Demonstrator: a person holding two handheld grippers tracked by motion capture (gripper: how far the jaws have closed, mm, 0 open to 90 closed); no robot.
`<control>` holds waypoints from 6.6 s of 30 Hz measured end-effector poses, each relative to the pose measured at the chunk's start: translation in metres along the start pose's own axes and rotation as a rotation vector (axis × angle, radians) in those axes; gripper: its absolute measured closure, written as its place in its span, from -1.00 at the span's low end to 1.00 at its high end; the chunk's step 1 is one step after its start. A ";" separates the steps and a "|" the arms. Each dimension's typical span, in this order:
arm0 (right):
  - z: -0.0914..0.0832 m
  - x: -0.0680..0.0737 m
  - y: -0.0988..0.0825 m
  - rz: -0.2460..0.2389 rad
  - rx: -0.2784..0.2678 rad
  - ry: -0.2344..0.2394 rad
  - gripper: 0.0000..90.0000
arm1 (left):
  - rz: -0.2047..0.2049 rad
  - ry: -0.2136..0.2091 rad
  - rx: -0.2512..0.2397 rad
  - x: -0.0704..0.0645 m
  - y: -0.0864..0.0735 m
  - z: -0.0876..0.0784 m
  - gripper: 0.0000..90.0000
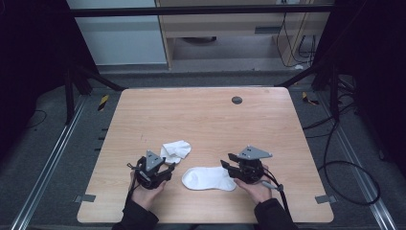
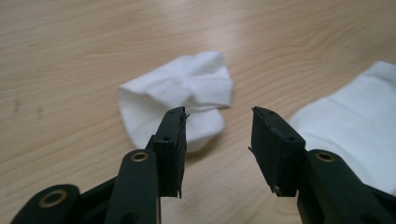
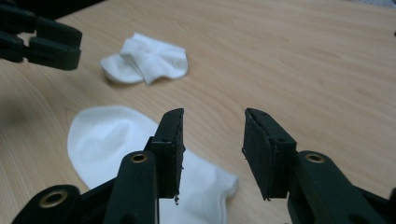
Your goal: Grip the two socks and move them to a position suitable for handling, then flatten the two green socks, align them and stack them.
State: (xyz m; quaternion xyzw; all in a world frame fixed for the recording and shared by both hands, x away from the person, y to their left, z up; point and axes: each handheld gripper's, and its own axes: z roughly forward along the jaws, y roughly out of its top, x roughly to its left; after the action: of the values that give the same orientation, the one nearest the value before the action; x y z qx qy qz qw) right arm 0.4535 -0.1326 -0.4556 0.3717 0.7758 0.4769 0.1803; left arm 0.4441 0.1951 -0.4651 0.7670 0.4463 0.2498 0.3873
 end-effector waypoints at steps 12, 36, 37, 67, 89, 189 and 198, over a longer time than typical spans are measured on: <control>0.061 0.029 0.055 -0.038 -0.004 0.047 0.26 | -0.063 0.084 0.023 0.032 -0.004 0.012 0.27; 0.161 0.060 0.035 -0.113 0.195 0.059 0.45 | -0.018 0.055 0.078 0.013 -0.009 0.032 0.32; 0.161 0.060 0.035 -0.113 0.195 0.059 0.45 | -0.018 0.055 0.078 0.013 -0.009 0.032 0.34; 0.139 0.061 0.034 0.018 0.154 0.069 0.88 | -0.006 0.028 0.099 0.006 -0.012 0.044 0.59; 0.086 0.015 0.040 0.273 0.068 -0.082 0.87 | 0.115 -0.121 0.093 -0.002 -0.006 0.035 0.92; 0.010 -0.020 0.031 0.096 0.028 -0.056 0.93 | 0.011 -0.089 -0.042 -0.037 0.040 0.001 0.96; -0.010 -0.021 0.018 0.099 0.043 -0.062 0.93 | 0.043 -0.115 -0.022 -0.054 0.036 -0.002 0.95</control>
State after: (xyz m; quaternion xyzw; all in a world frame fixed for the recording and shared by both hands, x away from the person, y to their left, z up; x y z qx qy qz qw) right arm 0.4688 -0.1497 -0.4363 0.4279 0.7606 0.4568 0.1725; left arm 0.4348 0.1372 -0.4369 0.7853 0.4039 0.2186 0.4153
